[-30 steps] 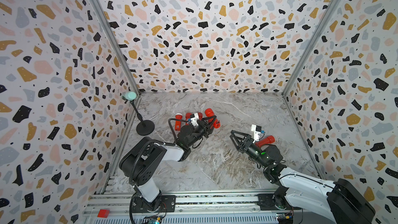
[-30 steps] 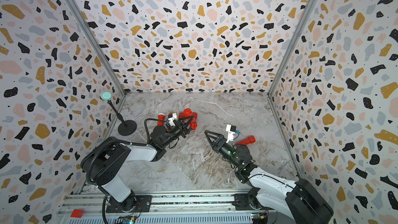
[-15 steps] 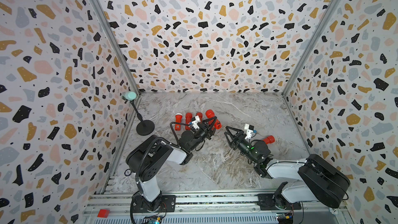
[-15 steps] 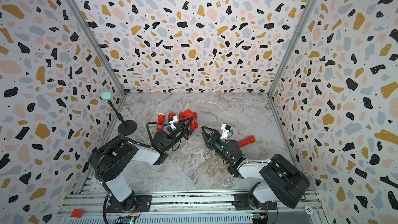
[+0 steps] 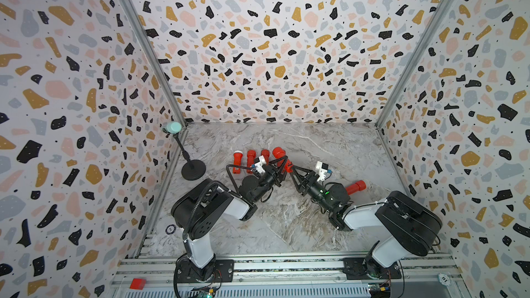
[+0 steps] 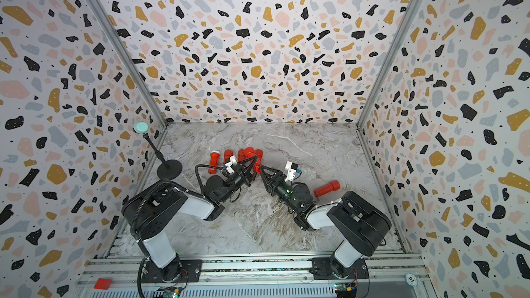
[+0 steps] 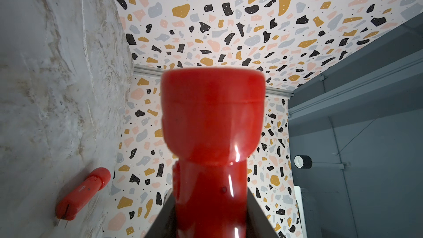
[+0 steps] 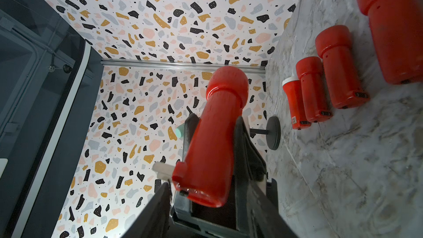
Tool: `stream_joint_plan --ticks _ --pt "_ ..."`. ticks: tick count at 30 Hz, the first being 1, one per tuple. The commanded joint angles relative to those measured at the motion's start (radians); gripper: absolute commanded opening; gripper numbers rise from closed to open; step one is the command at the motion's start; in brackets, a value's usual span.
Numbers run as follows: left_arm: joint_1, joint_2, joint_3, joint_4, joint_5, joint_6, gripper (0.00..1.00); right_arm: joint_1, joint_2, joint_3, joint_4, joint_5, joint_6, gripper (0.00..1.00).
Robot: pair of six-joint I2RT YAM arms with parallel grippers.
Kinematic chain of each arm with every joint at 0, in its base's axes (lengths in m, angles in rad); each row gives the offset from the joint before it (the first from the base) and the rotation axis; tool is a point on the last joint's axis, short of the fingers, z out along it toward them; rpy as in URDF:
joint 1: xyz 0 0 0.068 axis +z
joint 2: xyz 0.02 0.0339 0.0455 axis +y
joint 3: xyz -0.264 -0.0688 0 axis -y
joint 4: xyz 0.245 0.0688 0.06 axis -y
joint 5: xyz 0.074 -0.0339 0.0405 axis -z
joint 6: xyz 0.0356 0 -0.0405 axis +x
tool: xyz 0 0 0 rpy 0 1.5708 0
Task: Close the plug at the bottom of the flashlight
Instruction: Close the plug of the flashlight.
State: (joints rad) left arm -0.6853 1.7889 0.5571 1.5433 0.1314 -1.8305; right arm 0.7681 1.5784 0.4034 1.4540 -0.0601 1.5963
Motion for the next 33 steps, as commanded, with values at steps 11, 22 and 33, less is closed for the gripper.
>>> stream_joint_plan --ticks 11,22,33 --pt "-0.005 0.010 -0.016 0.147 -0.003 -0.005 0.00 0.010 0.020 0.056 0.044 -0.013 0.001 0.49" --pt "-0.005 0.013 -0.019 0.150 -0.003 -0.004 0.00 0.021 0.028 0.054 0.055 -0.011 0.002 0.46" --pt "-0.005 0.017 -0.018 0.153 -0.004 -0.002 0.00 0.042 0.029 0.041 0.049 0.017 0.008 0.44"
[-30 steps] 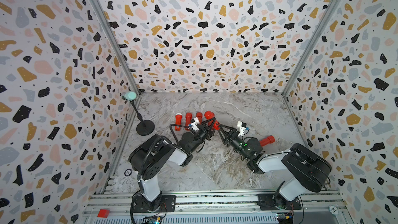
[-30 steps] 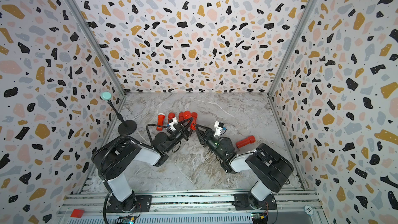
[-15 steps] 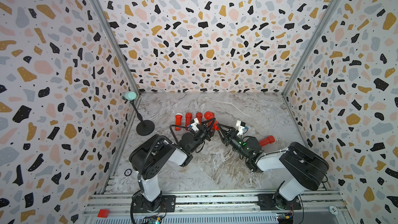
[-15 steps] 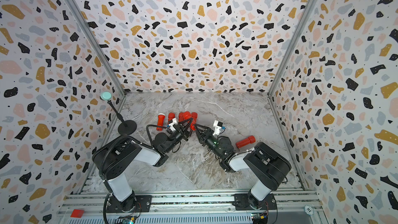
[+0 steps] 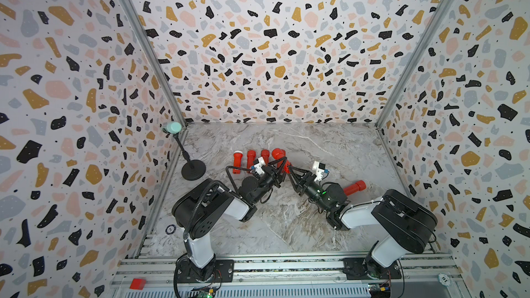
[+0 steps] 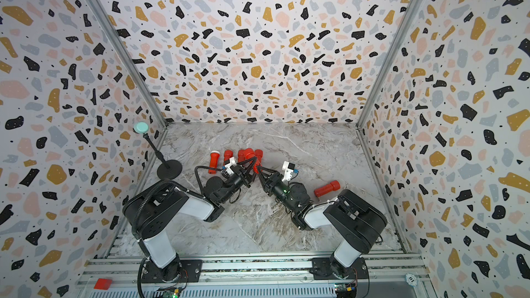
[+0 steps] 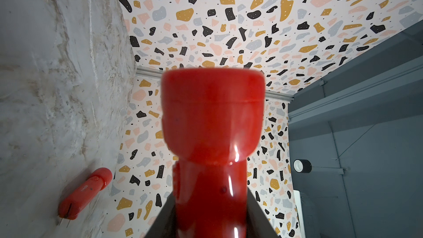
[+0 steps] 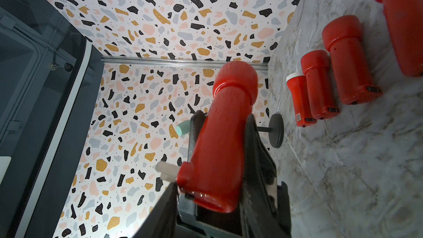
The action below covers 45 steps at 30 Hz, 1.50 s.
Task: Close the plug at the bottom of the flashlight
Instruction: Close the plug of the flashlight.
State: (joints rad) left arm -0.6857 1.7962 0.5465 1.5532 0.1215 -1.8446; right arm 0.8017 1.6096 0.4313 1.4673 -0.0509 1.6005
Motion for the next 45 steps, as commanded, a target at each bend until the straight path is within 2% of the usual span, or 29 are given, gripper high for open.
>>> stream_joint_plan --ticks 1,9,45 --pt "-0.005 0.009 -0.007 0.144 0.005 0.012 0.00 0.008 0.001 0.014 0.040 0.009 0.007 0.44" --pt "-0.005 0.003 -0.013 0.143 0.006 0.015 0.00 0.008 0.016 0.020 0.042 0.016 0.016 0.37" --pt "-0.006 -0.024 -0.003 0.156 0.010 0.016 0.00 -0.006 0.082 0.011 -0.032 0.004 0.087 0.20"
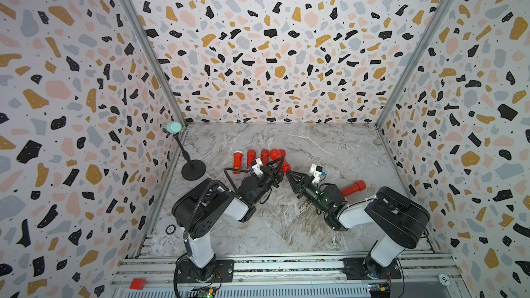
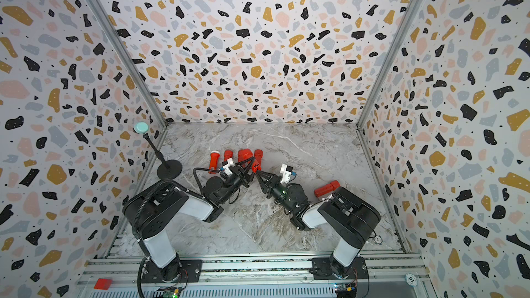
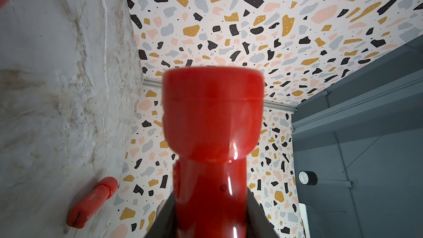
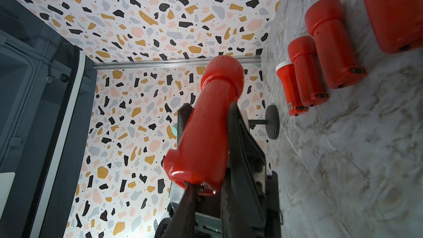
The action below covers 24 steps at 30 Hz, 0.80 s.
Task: Close the plug at the bottom of the flashlight
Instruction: Close the plug of the flashlight.
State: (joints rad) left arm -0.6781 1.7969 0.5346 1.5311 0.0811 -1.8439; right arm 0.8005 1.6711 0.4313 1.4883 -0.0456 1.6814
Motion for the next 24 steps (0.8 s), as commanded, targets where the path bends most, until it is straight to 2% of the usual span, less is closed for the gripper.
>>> stream_joint_plan --ticks 1,17,24 --pt "-0.014 -0.024 0.009 0.178 0.050 0.014 0.00 -0.003 0.021 0.008 -0.054 -0.002 0.009 0.19" --pt "-0.014 -0.031 0.029 0.180 0.039 0.012 0.00 -0.003 0.039 -0.024 -0.058 0.001 0.040 0.11" --pt "-0.006 -0.036 0.033 0.177 0.034 0.013 0.00 -0.016 0.033 -0.052 -0.001 0.004 0.052 0.12"
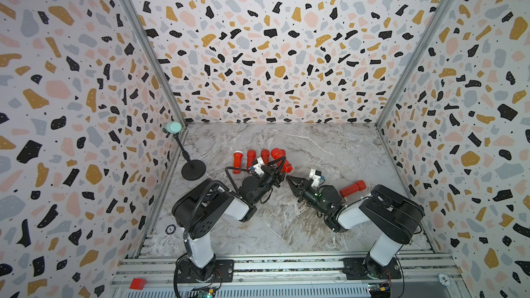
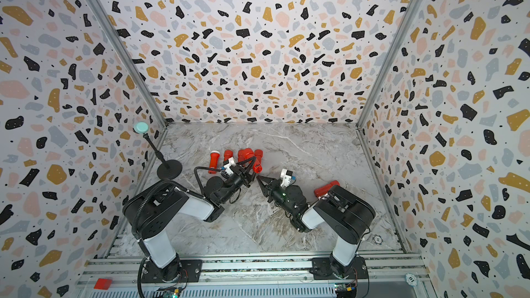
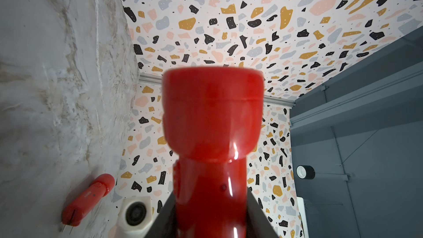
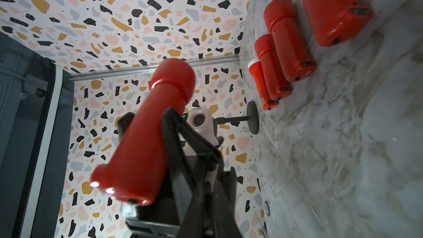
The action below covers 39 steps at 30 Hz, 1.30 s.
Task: Close the plug at the bottom of the flashlight
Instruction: Close the plug of the flashlight.
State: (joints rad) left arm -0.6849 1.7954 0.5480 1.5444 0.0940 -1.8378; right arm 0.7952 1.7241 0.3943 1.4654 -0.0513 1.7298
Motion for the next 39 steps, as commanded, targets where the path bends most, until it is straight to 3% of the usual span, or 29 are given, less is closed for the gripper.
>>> stream_joint_plan --ticks 1,10,13,16,23,31,39 --pt "0.002 -0.036 0.018 0.160 0.022 0.009 0.00 -0.015 -0.035 -0.019 0.007 0.010 -0.007 0.12" --pt "0.038 -0.069 0.020 0.043 0.060 0.071 0.00 -0.073 -0.244 -0.076 -0.195 0.019 -0.148 0.27" --pt "0.042 -0.123 0.054 -0.168 0.097 0.179 0.00 -0.111 -0.320 -0.090 -0.266 -0.012 -0.202 0.32" --pt "0.043 -0.189 0.111 -0.443 0.107 0.340 0.00 -0.157 -0.415 -0.100 -0.365 -0.051 -0.264 0.44" --pt "0.042 -0.274 0.310 -1.064 0.019 0.708 0.00 -0.292 -0.717 -0.084 -0.761 -0.070 -0.488 0.74" --pt "0.028 -0.175 0.572 -1.471 -0.045 0.926 0.00 -0.383 -0.966 -0.017 -1.147 -0.046 -0.759 0.92" --pt "-0.015 -0.040 0.773 -1.658 -0.106 1.014 0.00 -0.470 -1.017 -0.012 -1.315 -0.144 -0.840 0.94"
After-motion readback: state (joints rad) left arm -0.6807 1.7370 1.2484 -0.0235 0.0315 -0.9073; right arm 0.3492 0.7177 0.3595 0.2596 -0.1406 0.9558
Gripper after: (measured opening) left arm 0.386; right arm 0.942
